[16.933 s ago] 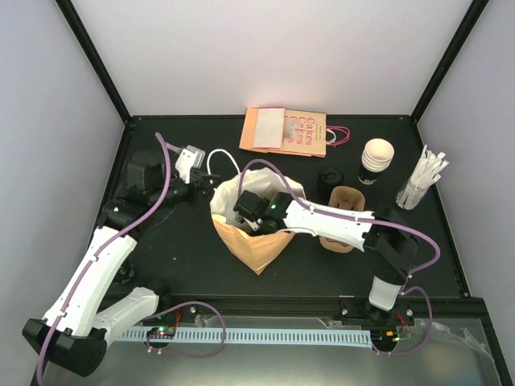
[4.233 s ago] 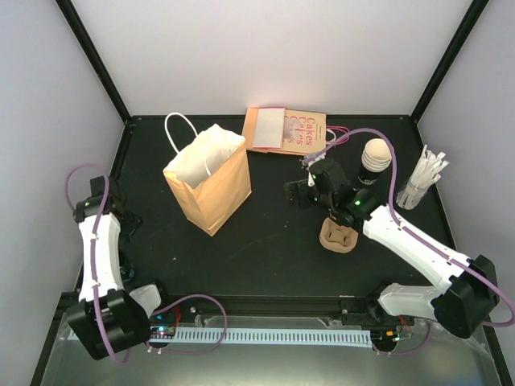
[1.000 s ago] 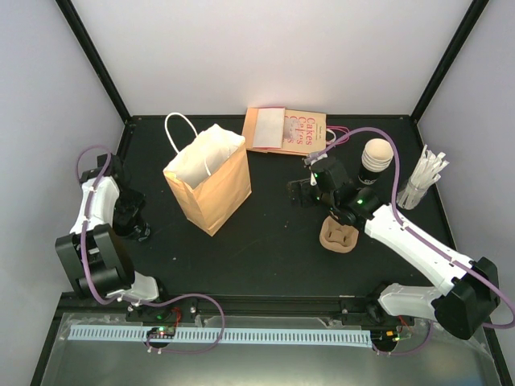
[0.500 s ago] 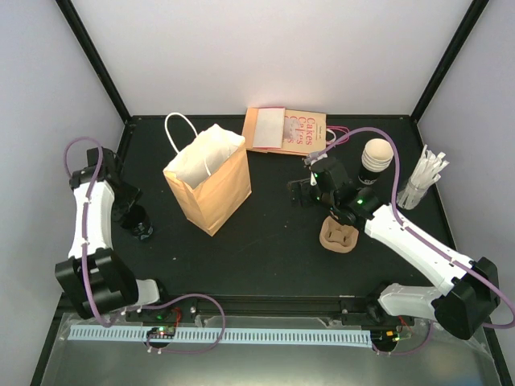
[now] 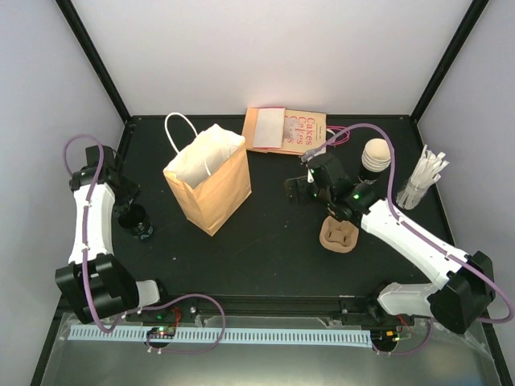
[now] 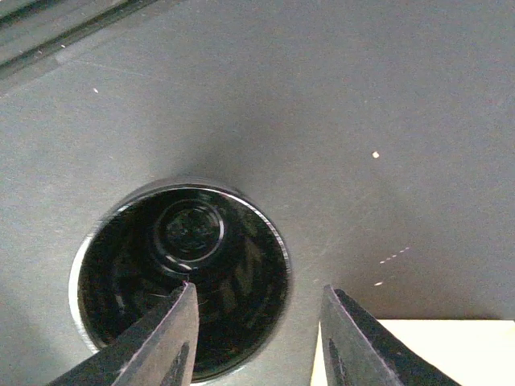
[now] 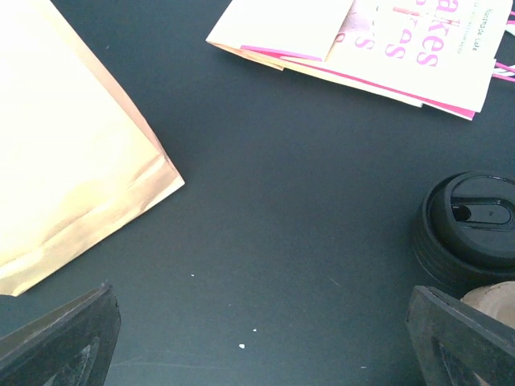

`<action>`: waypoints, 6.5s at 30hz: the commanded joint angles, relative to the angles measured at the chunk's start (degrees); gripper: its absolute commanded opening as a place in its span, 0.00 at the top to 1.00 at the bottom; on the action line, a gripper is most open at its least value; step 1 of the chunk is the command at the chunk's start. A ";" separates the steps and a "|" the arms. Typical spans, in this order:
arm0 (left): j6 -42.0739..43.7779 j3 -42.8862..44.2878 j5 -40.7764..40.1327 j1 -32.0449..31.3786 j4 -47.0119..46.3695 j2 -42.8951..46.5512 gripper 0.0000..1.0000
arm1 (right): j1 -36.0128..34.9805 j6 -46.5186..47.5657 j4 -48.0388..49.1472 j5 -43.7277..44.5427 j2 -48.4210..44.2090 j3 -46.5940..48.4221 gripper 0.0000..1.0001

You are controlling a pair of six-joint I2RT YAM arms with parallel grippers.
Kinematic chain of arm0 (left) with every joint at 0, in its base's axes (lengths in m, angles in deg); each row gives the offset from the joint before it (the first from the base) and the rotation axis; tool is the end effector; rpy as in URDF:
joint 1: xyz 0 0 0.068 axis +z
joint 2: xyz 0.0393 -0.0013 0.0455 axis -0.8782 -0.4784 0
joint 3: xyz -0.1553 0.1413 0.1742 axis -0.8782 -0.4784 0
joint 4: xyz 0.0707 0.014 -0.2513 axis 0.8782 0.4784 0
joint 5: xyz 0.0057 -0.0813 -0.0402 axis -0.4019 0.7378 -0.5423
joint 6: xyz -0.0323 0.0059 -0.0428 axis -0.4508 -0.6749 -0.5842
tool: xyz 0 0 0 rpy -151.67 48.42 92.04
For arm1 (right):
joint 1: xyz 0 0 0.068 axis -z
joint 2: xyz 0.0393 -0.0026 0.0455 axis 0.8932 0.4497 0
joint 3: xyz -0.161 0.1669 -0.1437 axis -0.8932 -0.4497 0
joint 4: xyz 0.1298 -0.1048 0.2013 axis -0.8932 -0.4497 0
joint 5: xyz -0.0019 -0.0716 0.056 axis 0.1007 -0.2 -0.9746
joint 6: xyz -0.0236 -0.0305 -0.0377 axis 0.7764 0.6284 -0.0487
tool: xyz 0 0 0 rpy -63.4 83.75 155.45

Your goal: Pack the takeout coffee

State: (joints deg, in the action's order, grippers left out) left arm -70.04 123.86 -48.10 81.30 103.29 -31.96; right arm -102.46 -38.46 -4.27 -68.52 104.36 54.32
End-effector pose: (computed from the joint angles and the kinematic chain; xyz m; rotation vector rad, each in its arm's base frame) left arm 0.2199 0.0810 0.2942 -1.4886 2.3329 -0.0623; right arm 0.2124 0.1661 0.3043 -0.2998 2.2892 0.3605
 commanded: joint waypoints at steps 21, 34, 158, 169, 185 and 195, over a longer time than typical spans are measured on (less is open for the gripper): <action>-2.05 -2.68 0.46 -3.00 -6.05 -5.71 0.78 | 0.24 0.78 -3.52 -0.74 3.60 7.41 0.00; -2.46 -1.69 -1.15 -3.74 -5.06 -5.31 0.79 | 0.27 0.80 -3.64 -0.72 3.60 6.62 0.00; 1.06 4.09 -6.29 -10.96 -3.62 -10.23 0.53 | 0.24 -0.50 -9.48 0.83 5.71 13.10 0.00; 1.72 3.85 -6.11 -10.37 -3.99 -12.20 0.68 | 0.25 -1.02 -9.97 0.63 5.54 13.29 0.00; 1.30 2.62 -6.52 -9.77 -3.91 -13.09 0.89 | 0.29 -1.33 -9.59 -0.29 5.79 13.10 0.00; 1.25 2.83 -6.69 -9.64 -3.37 -12.26 0.92 | 0.26 -1.30 -9.03 -0.60 5.87 13.03 0.00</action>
State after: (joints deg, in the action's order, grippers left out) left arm -68.57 126.40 -53.90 71.22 99.77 -44.73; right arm -102.46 -39.38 -13.78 -68.67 109.82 66.10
